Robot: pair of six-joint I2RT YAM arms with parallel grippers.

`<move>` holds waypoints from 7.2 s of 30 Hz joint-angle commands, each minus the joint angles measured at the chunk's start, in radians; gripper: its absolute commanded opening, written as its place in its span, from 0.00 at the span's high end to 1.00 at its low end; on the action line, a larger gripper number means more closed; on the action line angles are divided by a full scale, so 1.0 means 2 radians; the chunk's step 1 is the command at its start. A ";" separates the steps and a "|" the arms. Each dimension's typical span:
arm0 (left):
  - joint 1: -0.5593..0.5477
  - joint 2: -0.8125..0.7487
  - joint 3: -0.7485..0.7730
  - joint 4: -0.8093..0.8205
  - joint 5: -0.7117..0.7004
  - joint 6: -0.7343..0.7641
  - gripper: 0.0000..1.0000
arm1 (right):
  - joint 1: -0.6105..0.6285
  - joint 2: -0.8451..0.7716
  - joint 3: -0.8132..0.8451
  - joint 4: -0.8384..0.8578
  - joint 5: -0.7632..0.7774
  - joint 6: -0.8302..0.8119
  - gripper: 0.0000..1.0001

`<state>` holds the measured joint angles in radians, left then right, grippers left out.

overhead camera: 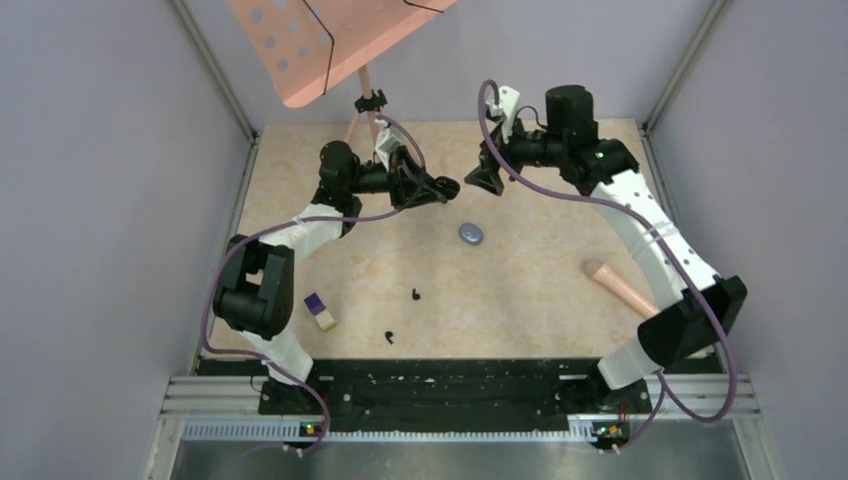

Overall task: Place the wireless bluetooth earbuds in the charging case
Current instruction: Pick up the charging case at the center of the board, then open the charging case, then pick up the earbud from the center of the board.

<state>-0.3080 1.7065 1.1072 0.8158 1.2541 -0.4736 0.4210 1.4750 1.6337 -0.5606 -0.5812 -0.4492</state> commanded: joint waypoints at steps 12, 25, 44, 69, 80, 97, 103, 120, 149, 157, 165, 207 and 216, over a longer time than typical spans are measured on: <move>0.003 0.011 0.024 0.096 0.020 -0.054 1.00 | -0.001 0.079 0.018 0.026 -0.158 0.149 0.25; 0.002 0.009 0.025 0.124 0.020 -0.099 1.00 | -0.001 0.089 0.009 0.036 -0.123 0.159 0.27; -0.002 0.014 0.024 0.124 0.032 -0.098 1.00 | -0.036 0.117 0.041 0.072 -0.111 0.217 0.34; 0.003 0.027 0.032 0.118 -0.016 -0.125 1.00 | -0.036 0.096 -0.004 0.084 -0.164 0.241 0.48; 0.003 0.024 0.026 0.120 -0.010 -0.125 1.00 | -0.036 0.106 -0.004 0.118 -0.188 0.271 0.71; 0.004 0.034 0.034 0.062 -0.066 -0.146 0.67 | -0.001 0.075 0.026 0.051 -0.100 0.107 1.00; 0.004 0.035 0.025 0.076 -0.054 -0.149 0.59 | 0.015 0.058 0.021 0.070 -0.039 0.066 1.00; -0.002 0.033 0.025 0.111 -0.030 -0.124 0.47 | 0.028 0.052 0.013 0.071 -0.023 0.057 1.00; -0.006 0.043 0.026 0.115 -0.028 -0.126 0.67 | 0.040 0.044 0.009 0.069 -0.003 0.040 1.00; -0.007 0.043 0.025 0.125 -0.026 -0.127 0.87 | 0.041 0.042 0.005 0.070 -0.003 0.042 1.00; -0.006 0.043 0.023 0.132 -0.027 -0.124 1.00 | 0.038 0.037 0.030 0.052 0.014 0.082 0.67; 0.130 -0.117 -0.106 0.007 -0.160 -0.160 1.00 | 0.164 0.192 -0.129 0.040 -0.094 -0.203 0.71; 0.151 -0.134 -0.127 -0.001 -0.177 -0.159 1.00 | 0.232 0.234 -0.161 0.141 -0.142 -0.082 0.66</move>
<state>-0.0177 1.4940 0.8780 0.7952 0.9279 -0.7990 0.8333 1.9350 1.3403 -0.4309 -0.7883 -0.7197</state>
